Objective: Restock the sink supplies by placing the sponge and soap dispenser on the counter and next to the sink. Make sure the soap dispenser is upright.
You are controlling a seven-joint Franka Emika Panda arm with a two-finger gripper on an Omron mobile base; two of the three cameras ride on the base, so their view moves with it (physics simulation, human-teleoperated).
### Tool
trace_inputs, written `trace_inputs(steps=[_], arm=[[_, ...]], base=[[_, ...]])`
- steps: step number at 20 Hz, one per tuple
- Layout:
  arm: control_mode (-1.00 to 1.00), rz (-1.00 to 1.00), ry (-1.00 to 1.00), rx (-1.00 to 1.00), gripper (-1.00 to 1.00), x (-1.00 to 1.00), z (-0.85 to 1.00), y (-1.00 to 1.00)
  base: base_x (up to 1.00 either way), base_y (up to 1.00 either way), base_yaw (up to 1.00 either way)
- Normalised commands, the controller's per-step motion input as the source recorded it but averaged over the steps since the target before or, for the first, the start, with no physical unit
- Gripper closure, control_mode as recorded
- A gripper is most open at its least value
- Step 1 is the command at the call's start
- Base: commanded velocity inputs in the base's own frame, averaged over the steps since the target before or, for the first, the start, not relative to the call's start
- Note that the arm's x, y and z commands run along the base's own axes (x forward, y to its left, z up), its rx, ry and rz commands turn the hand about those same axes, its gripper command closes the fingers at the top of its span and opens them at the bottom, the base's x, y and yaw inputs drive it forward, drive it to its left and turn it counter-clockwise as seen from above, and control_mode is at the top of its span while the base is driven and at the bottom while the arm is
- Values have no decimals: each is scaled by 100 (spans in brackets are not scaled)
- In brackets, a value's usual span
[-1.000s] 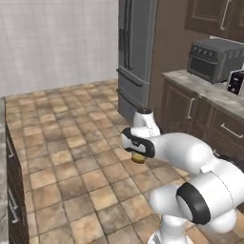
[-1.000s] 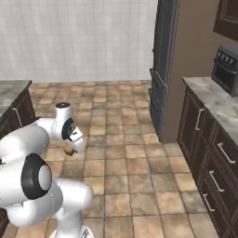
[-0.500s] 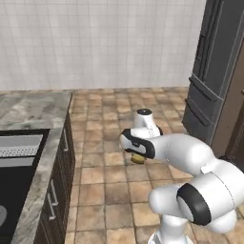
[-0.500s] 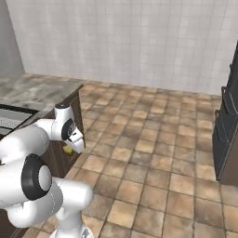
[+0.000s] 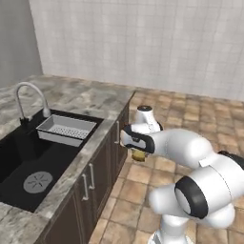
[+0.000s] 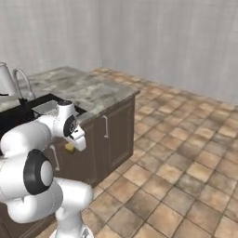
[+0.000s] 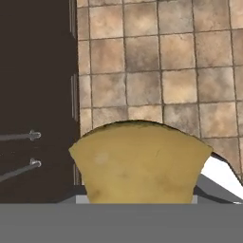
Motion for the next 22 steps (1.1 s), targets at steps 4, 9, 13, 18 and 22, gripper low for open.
trace_inputs(steps=[4, 9, 13, 18, 22], arm=[[100, 0, 0, 0, 100, 0, 0, 0], [100, 0, 0, 0, 100, 0, 0, 0], [100, 0, 0, 0, 100, 0, 0, 0], [100, 0, 0, 0, 100, 0, 0, 0], [100, 0, 0, 0, 100, 0, 0, 0]], base=[[16, -4, 67], [0, 25, 77], [3, 48, 77], [37, 36, 65], [76, 3, 42]])
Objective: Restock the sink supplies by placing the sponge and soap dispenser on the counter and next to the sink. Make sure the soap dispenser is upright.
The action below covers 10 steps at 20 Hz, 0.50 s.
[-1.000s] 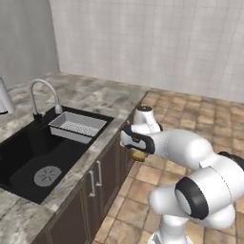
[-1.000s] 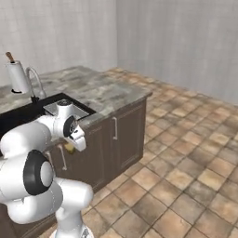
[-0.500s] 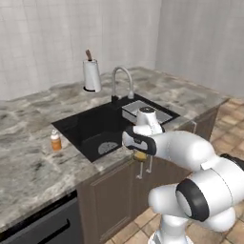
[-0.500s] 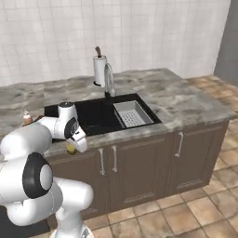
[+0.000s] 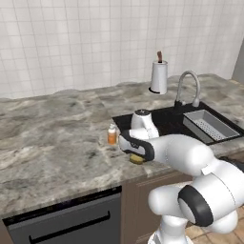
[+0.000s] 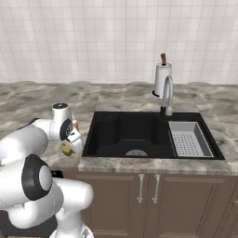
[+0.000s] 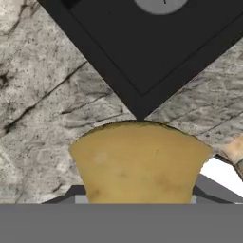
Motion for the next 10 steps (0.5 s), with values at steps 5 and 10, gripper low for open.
trace_inputs(steps=[5, 10], arm=[[-100, 3, 0, 0, 100, 1, -5, 0], [-100, 14, 1, 0, 100, 6, -52, -2]], base=[[31, -2, 17], [0, 0, 0]])
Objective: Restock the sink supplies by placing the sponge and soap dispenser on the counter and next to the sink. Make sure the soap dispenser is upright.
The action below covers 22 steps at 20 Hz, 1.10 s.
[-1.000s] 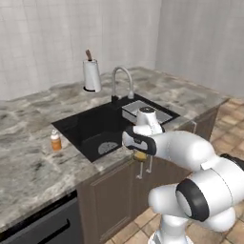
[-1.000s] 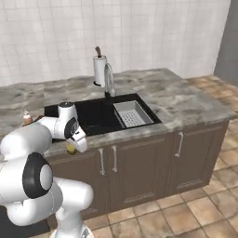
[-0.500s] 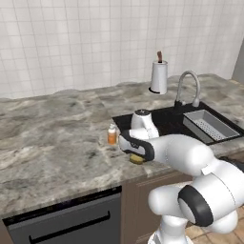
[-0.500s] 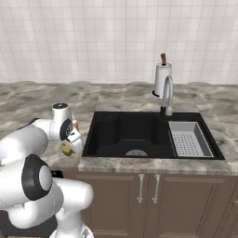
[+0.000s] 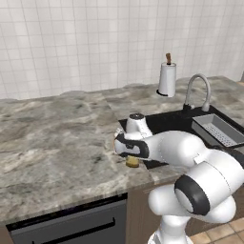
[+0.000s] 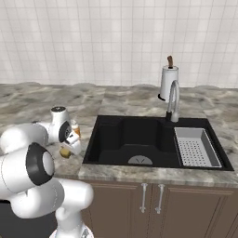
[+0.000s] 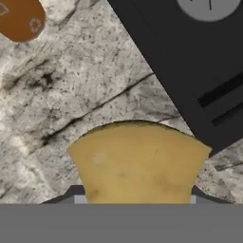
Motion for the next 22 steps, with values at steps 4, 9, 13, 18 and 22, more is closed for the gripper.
trace_inputs(steps=[4, 9, 13, 18, 22], arm=[[-100, 11, 0, 0, 100, 9, -41, -17], [-100, 11, 0, 0, 100, 32, -22, -8], [-100, 11, 0, 0, 100, 34, -24, 0], [-100, 11, -3, 0, 100, 20, -18, 0], [-100, 10, -3, 0, 100, 13, -17, 0]], base=[[0, 0, 0], [0, 0, 0], [0, 0, 0], [0, 0, 0], [0, 0, 0]])
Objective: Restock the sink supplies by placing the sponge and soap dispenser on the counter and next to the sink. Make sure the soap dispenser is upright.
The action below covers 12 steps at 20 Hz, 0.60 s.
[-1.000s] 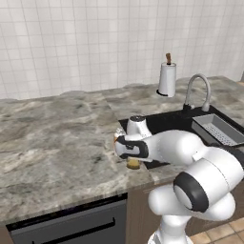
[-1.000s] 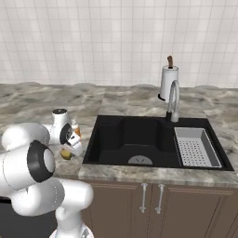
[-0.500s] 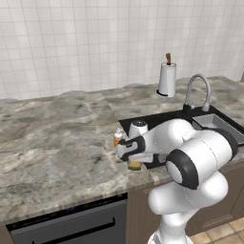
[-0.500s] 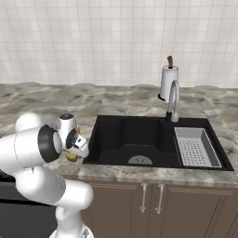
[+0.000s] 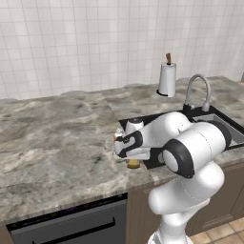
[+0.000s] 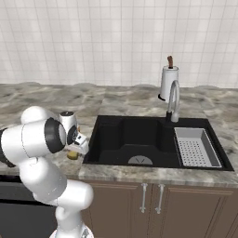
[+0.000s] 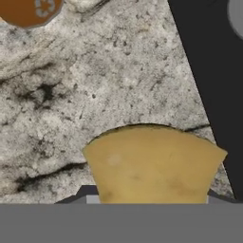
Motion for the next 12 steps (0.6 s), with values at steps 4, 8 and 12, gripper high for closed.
trace_inputs(steps=[4, 8, 12], arm=[[-100, 10, -7, 0, -100, 0, -19, 0], [-100, 4, -13, 0, -100, -23, 0, 0], [-100, 1, -15, 0, -100, -38, 4, 0]], base=[[0, 0, 0], [0, 0, 0], [0, 0, 0]])
